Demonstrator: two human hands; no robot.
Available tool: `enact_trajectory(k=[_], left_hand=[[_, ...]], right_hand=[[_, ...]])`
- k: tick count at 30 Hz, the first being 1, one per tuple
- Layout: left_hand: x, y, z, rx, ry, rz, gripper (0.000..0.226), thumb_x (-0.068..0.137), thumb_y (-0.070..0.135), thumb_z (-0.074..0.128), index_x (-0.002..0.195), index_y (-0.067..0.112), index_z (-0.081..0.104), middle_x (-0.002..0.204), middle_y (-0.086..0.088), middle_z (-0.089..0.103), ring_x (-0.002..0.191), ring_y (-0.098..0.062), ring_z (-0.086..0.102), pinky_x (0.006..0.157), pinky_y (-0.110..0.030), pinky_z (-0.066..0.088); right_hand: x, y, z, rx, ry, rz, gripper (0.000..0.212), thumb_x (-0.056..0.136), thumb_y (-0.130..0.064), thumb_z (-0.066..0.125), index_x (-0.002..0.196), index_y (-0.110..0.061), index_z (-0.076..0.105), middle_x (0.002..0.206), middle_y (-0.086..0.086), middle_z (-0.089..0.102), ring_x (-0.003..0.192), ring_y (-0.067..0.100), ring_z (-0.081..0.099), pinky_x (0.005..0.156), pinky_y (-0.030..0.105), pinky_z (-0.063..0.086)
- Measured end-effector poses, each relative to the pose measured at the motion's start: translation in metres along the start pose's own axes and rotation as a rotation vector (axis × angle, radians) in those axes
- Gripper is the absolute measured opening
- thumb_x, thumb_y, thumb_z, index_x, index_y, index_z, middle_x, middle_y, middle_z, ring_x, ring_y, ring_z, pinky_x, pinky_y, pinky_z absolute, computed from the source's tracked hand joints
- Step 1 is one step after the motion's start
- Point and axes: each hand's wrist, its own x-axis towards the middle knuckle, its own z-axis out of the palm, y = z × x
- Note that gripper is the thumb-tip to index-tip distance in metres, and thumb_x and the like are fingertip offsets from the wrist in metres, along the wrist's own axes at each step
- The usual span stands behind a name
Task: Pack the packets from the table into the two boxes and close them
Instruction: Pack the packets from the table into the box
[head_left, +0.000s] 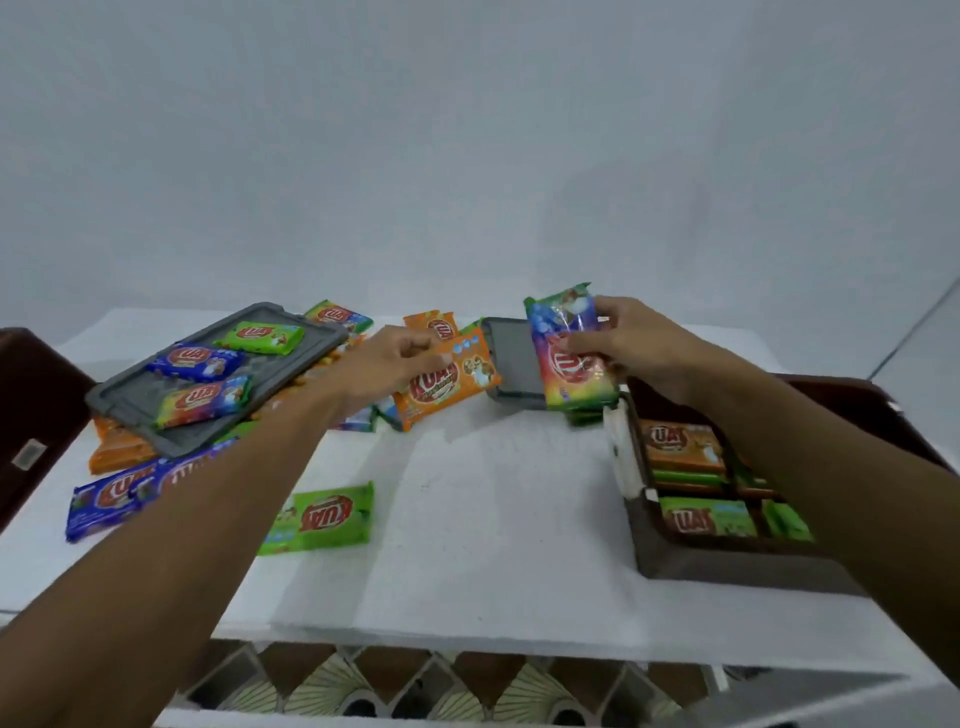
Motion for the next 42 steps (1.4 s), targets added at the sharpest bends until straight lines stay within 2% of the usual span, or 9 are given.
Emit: enact_trajectory(k=[4,8,11,15,21,26,29,32,42], left_hand=[[0.012,0.043,0.042,0.023,-0.035,0.065,0.022,0.095,0.025,0.059,0.116,0.021,0.065,0.099,-0.003,0.073,0.084,-0.016,0.071,0.073,-0.031,0.055],[0.023,0.086,0.091,0.120,-0.038,0.121,0.024,0.099,0.023,0.052,0.121,0.028,0.058,0.096,0.003,0.070,0.080,-0.010,0.068,0.069,-0.023,0.055],[0.030,0.110,0.132,0.275,-0.023,0.183,0.019,0.093,0.035,0.061,0.112,0.034,0.057,0.089,0.012,0.067,0.076,-0.007,0.065,0.062,-0.017,0.049],[0.039,0.126,0.176,0.411,-0.099,0.243,0.070,0.063,0.047,0.087,0.118,0.031,0.047,0.094,0.011,0.064,0.079,-0.004,0.063,0.069,-0.021,0.050],[0.059,0.131,0.237,0.843,-0.216,0.397,0.065,0.063,0.041,0.084,0.105,0.025,0.036,0.085,0.008,0.053,0.075,-0.018,0.054,0.060,-0.031,0.040],[0.064,0.113,0.263,1.384,-0.161,0.500,0.065,0.072,0.058,0.068,0.121,0.018,0.052,0.119,0.001,0.049,0.105,-0.021,0.054,0.073,-0.036,0.043],[0.065,0.108,0.263,1.458,-0.111,0.556,0.057,0.075,0.062,0.066,0.111,0.018,0.064,0.116,0.000,0.049,0.107,-0.020,0.048,0.077,-0.034,0.036],[0.067,0.107,0.265,1.404,-0.186,0.474,0.064,0.074,0.057,0.071,0.123,0.020,0.054,0.114,0.001,0.048,0.098,-0.021,0.055,0.065,-0.034,0.040],[0.071,0.102,0.268,1.405,-0.183,0.464,0.070,0.074,0.053,0.074,0.131,0.024,0.044,0.119,0.004,0.051,0.099,-0.022,0.059,0.067,-0.036,0.046]], right_hand=[[-0.033,0.012,-0.059,0.154,0.057,-0.023,0.055,0.081,0.001,0.071,0.124,-0.027,0.050,0.110,0.011,0.064,0.094,0.024,0.069,0.066,0.037,0.061],[-0.060,0.034,-0.118,0.039,0.138,-0.015,0.027,0.084,-0.007,0.071,0.104,-0.019,0.056,0.105,0.014,0.068,0.094,0.026,0.069,0.061,0.035,0.061],[-0.074,0.060,-0.153,-0.070,0.185,0.000,0.025,0.086,-0.008,0.067,0.101,-0.021,0.053,0.100,0.015,0.067,0.091,0.027,0.068,0.055,0.031,0.058],[-0.085,0.095,-0.185,-0.147,0.272,0.007,0.017,0.084,-0.010,0.064,0.094,-0.024,0.063,0.098,0.014,0.065,0.090,0.028,0.068,0.059,0.034,0.059],[-0.086,0.135,-0.204,-0.885,0.272,-0.025,0.016,0.083,-0.030,0.068,0.091,-0.027,0.054,0.102,0.006,0.062,0.082,0.021,0.056,0.057,0.027,0.041],[-0.085,0.148,-0.197,-1.396,0.297,-0.230,0.017,0.082,-0.030,0.063,0.094,-0.020,0.057,0.103,0.004,0.053,0.097,0.024,0.052,0.068,0.033,0.040],[-0.086,0.155,-0.196,-1.217,0.077,-0.287,0.026,0.085,-0.043,0.061,0.105,-0.026,0.058,0.106,-0.002,0.051,0.098,0.020,0.054,0.075,0.037,0.049],[-0.085,0.161,-0.192,-1.248,-0.149,-0.226,0.047,0.083,-0.050,0.064,0.124,-0.034,0.049,0.118,-0.006,0.047,0.106,0.017,0.051,0.080,0.039,0.050],[-0.078,0.164,-0.191,-1.222,-0.071,-0.188,0.046,0.084,-0.045,0.067,0.123,-0.029,0.047,0.115,-0.002,0.051,0.098,0.021,0.056,0.079,0.037,0.050]])
